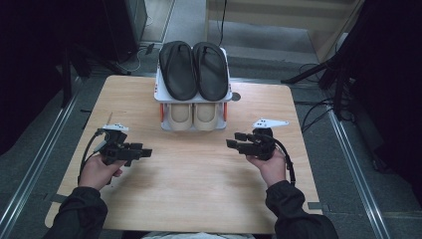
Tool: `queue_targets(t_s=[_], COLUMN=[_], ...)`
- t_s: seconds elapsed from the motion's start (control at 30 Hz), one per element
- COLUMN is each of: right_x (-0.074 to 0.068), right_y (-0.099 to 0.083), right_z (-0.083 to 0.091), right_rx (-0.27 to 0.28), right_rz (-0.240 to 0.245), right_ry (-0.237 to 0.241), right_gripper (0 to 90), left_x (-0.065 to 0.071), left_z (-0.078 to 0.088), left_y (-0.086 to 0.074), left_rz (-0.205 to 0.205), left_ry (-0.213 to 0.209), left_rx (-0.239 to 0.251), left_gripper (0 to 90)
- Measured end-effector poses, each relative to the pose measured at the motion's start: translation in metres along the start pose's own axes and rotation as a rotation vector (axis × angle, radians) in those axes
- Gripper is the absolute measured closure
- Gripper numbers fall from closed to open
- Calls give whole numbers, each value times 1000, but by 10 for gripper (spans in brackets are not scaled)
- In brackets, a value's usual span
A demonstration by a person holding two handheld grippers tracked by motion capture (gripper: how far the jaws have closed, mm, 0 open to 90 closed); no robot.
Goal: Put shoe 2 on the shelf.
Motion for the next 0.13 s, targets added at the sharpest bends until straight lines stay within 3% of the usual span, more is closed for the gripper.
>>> queue_targets(t_s=[0.13], right_x=[0], right_y=[-2], right_z=[-4], right_rx=[-13], right_rz=[-2], right_ry=[3], right_gripper=[505], left_x=[3], left_z=[-5], left_y=[0], left_rz=[-16], left_ry=[-3], left_rx=[0], left_gripper=[365])
Point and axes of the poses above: each handheld gripper's, and its own axes: z roughly backward along the jaws, y roughly out of its top, x roughly to its right, the point moved 3 cm from there along -z, roughly forward along the jaws, and after that the axes turned 12 degrees about -z, right-handed, at the moved point
